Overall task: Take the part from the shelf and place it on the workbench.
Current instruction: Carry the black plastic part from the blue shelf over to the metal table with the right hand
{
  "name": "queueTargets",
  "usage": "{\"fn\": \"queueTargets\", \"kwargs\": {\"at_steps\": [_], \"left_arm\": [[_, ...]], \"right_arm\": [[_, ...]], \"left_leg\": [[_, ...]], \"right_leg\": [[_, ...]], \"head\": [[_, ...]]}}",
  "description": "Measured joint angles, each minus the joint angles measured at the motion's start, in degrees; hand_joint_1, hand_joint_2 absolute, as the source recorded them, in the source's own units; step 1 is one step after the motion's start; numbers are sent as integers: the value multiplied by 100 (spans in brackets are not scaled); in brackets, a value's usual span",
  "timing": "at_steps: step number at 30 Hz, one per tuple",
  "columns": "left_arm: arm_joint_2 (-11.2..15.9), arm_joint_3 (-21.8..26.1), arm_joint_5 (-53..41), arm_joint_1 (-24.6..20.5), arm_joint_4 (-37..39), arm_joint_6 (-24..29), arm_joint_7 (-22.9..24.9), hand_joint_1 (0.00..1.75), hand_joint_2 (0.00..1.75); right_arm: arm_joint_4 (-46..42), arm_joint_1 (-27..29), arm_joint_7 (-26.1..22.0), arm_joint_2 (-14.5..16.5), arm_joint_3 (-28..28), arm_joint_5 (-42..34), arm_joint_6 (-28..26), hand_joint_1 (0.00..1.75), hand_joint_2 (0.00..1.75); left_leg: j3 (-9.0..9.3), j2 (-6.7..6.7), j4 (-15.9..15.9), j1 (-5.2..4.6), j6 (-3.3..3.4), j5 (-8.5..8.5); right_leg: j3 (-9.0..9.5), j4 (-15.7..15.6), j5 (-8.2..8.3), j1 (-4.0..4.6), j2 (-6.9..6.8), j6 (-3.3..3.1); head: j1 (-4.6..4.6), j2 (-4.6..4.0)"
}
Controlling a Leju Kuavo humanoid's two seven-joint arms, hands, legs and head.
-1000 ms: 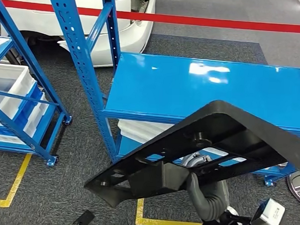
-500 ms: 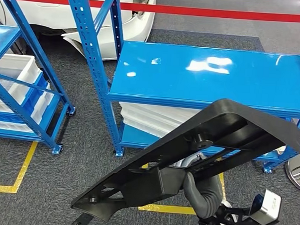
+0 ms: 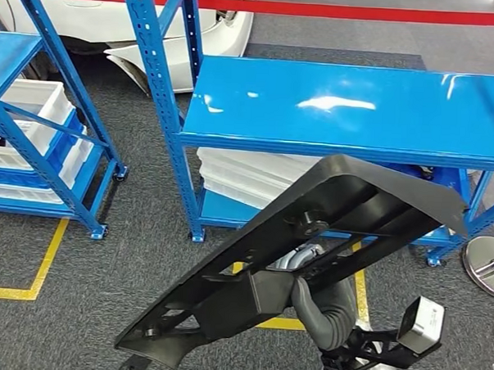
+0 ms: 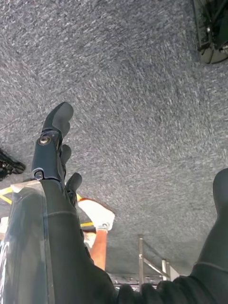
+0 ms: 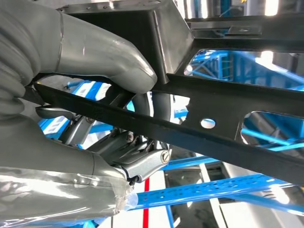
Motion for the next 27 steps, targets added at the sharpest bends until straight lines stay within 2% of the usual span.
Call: {"fn": "queueTargets", "kwargs": {"at_steps": [1,2,3,5,6,7,8,9,11,12,13,14,16,17,18,19,20,21,22,23,24,25,26,27], "left_arm": [[0,0,-18,5,0,0,-2,0,175],[0,-1,-28,14,0,0,-8,0,175],[-1,-1,-34,22,0,1,-13,0,175],[-2,-1,-42,19,0,1,-26,0,175],[-4,0,-48,13,0,2,-30,0,175],[-6,0,-57,8,0,2,-34,0,175],[-8,0,-72,6,0,1,-36,0,175],[-10,0,-88,5,0,-1,-36,0,175],[1,0,-117,-5,-1,-9,-31,0,175],[10,0,-128,-13,-1,-14,-26,0,175],[20,0,-137,-20,-2,-23,-20,0,175],[29,0,-144,-24,-2,-33,-13,0,175],[21,1,-153,-19,-2,-52,-2,0,175],[18,2,-158,-16,-2,-58,3,0,175],[14,3,-168,-16,-2,-62,7,0,175],[11,4,-179,-17,-2,-65,8,0,175],[7,4,-189,-21,-2,-67,6,0,175],[2,4,-200,-23,-2,-68,4,0,175],[-2,4,-205,-22,-2,-68,4,0,175],[-4,4,-207,-24,-2,-67,4,0,175],[-4,4,-208,-25,-2,-67,5,0,175],[-4,4,-207,-27,-2,-66,5,0,175],[-4,4,-206,-29,-2,-66,5,0,175],[-4,4,-207,-31,-2,-65,5,0,175]], "right_arm": [[5,4,-6,0,2,-4,16,175,175],[6,7,-11,1,6,-10,29,175,175],[5,9,-17,2,11,-15,43,175,175],[3,16,-25,4,21,-22,64,175,175],[3,21,-27,4,26,-21,76,175,175],[3,24,-27,4,30,-20,95,175,175],[3,23,-28,4,34,-17,123,175,175],[3,20,-33,4,40,-14,163,175,175],[3,5,-68,4,68,-3,264,175,175],[2,-6,-94,3,89,8,320,175,175],[2,-20,-121,-1,112,22,374,175,175],[1,-37,-147,-5,137,41,424,175,175],[-4,-65,-189,-18,179,82,492,175,175],[-7,-75,-207,-26,197,99,512,175,175],[-10,-81,-219,-36,214,112,525,175,175],[-12,-86,-223,-46,226,118,532,175,175],[-13,-91,-224,-56,237,123,533,175,175],[-12,-95,-223,-67,247,126,533,175,175],[-12,-97,-223,-76,255,126,533,175,175],[-11,-98,-223,-85,263,126,533,175,175],[-10,-99,-223,-93,269,126,533,175,175],[-11,-104,-223,-99,273,126,533,175,175],[-12,-114,-223,-103,276,129,534,175,175],[-14,-133,-223,-104,281,134,537,175,175]], "left_leg": [[-46,-11,7,11,-34,-7],[-104,-24,79,18,-62,-121],[-178,-36,256,22,-79,-347],[-343,-47,922,21,-88,-961],[-396,-47,1293,15,-83,-1169],[-394,-47,1560,4,-69,-1248],[-311,-47,1647,-11,-41,-1203],[-135,-48,1527,-34,5,-1071],[429,-54,806,-127,157,-827],[706,-57,383,-171,223,-786],[895,-59,67,-214,261,-790],[987,-60,-122,-244,271,-806],[942,-47,-219,-233,267,-733],[882,-34,-228,-213,289,-668],[809,-21,-235,-190,314,-595],[729,-9,-230,-170,335,-529],[642,-6,-209,-165,347,-473],[555,-1,-183,-158,344,-421],[463,8,-150,-148,332,-372],[369,16,-112,-135,316,-326],[276,22,-70,-120,295,-286],[187,24,-25,-103,270,-252],[112,23,20,-89,240,-223],[48,22,64,-83,207,-196]], "right_leg": [[-55,1,44,-1,-17,-51],[-123,-6,94,-2,-32,-115],[-201,-9,157,-4,-49,-176],[-385,20,280,20,-63,-261],[-481,50,335,41,-69,-279],[-578,85,382,66,-73,-291],[-672,124,424,92,-77,-302],[-761,162,462,121,-76,-309],[-901,223,537,170,-69,-310],[-949,245,581,187,-67,-302],[-989,256,632,191,-70,-290],[-1027,261,688,189,-75,-273],[-1104,263,772,179,-69,-231],[-1154,309,694,177,-53,-195],[-1213,443,509,171,-36,-154],[-1283,685,225,154,-21,-110],[-1355,1029,-82,130,-17,-71],[-1411,1412,-315,100,-19,-38],[-1425,1729,-411,71,-19,-7],[-1373,1902,-372,43,-20,25],[-1236,1882,-227,15,-20,56],[-1014,1669,-52,-12,-20,86],[-727,1310,52,-38,-18,109],[-426,874,62,-43,-11,113]], "head": [[2,0],[-1,0],[-8,0],[-28,1],[-33,1],[-35,2],[-36,1],[-35,1],[-32,0],[-31,1],[-29,1],[-29,1],[-33,0],[-33,1],[-33,1],[-32,1],[-31,1],[-32,1],[-31,1],[-31,1],[-32,1],[-32,0],[-32,0],[-33,0]]}}
